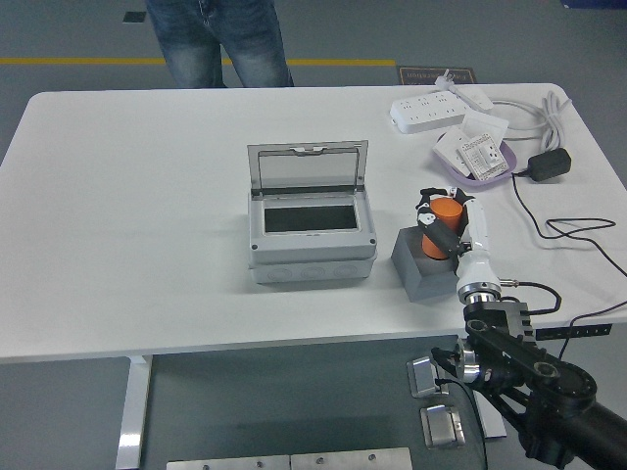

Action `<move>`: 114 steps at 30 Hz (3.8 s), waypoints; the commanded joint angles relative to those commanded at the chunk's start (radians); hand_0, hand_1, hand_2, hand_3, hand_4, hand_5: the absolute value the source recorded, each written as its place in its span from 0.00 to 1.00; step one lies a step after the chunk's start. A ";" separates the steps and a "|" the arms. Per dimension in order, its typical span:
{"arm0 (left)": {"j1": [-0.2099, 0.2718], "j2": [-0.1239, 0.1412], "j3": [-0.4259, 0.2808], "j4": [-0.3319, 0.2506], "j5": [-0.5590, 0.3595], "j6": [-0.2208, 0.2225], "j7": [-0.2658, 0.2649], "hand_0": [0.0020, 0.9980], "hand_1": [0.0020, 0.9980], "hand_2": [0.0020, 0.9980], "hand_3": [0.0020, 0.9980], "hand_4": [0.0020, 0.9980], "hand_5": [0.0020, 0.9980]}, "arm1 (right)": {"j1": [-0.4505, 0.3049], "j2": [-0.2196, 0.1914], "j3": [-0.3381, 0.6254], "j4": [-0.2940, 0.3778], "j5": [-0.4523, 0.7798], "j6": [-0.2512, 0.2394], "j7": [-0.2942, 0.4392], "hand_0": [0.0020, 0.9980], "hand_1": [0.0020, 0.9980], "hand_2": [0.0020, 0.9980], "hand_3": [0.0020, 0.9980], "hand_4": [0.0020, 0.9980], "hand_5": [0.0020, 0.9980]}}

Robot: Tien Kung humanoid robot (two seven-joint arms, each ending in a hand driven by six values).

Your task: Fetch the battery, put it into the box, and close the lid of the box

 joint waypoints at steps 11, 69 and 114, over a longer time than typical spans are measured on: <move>0.002 0.000 -0.001 0.000 0.004 0.002 -0.001 0.64 0.70 0.62 0.60 0.59 0.43 | 0.020 -0.002 0.013 0.029 -0.059 0.000 -0.037 0.34 0.34 0.25 0.26 0.00 0.00; -0.001 0.014 -0.069 0.000 0.087 -0.017 0.026 0.64 0.71 0.63 0.60 0.59 0.43 | 0.498 0.129 -0.470 -0.028 -0.999 0.144 -1.035 0.11 0.22 0.25 0.25 0.00 0.00; -0.006 0.015 -0.092 0.000 0.122 -0.027 0.039 0.64 0.71 0.63 0.60 0.59 0.43 | 0.642 0.162 -0.556 -0.030 -1.002 0.353 -1.124 0.36 0.39 0.45 0.60 0.71 0.48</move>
